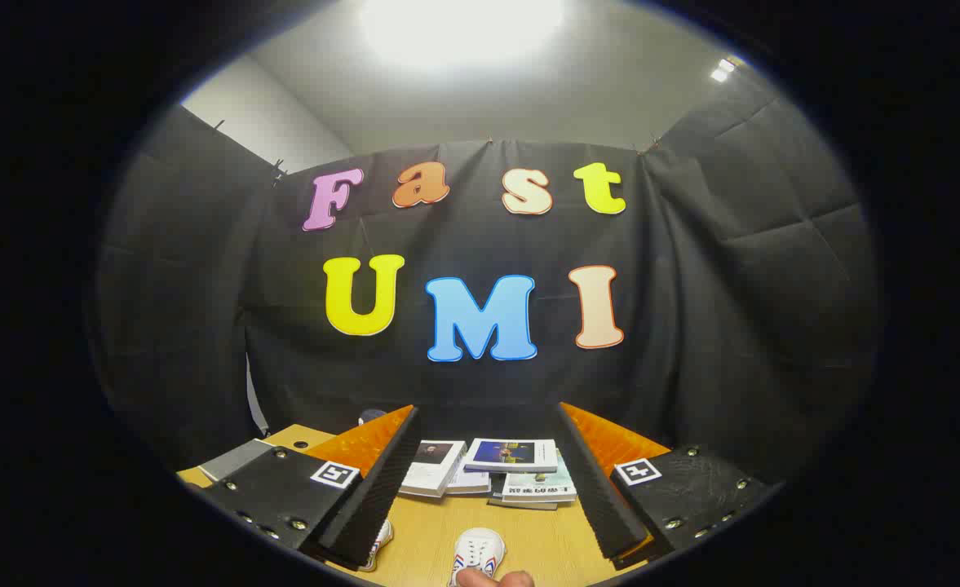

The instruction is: Open the storage box then place both shoes into the box .Put the left shoe in first, then the right shoe, with the right side of both shoes facing outward in a uniform manner.

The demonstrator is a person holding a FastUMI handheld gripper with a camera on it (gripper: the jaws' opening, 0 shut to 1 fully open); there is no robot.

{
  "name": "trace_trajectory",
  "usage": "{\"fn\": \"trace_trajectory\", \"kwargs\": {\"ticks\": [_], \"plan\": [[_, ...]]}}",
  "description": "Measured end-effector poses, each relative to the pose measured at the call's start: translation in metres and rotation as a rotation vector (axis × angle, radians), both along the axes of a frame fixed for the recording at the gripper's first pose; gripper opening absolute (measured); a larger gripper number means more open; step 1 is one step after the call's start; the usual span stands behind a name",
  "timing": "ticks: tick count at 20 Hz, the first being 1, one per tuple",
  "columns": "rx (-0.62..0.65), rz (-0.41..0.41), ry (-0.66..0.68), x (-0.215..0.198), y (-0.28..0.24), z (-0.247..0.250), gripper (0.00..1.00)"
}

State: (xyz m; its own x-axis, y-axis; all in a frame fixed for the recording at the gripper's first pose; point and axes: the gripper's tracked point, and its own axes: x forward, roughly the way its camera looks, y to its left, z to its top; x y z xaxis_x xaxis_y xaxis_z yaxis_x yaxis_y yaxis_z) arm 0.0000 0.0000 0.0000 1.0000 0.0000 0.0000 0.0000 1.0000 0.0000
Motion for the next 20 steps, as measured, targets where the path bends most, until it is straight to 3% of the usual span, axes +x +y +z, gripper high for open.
{"fn": "trace_trajectory", "kwargs": {"ticks": [20], "plan": [[0.027, 0.001, 0.038, 0.019, 0.007, -0.019, 0.98]]}}
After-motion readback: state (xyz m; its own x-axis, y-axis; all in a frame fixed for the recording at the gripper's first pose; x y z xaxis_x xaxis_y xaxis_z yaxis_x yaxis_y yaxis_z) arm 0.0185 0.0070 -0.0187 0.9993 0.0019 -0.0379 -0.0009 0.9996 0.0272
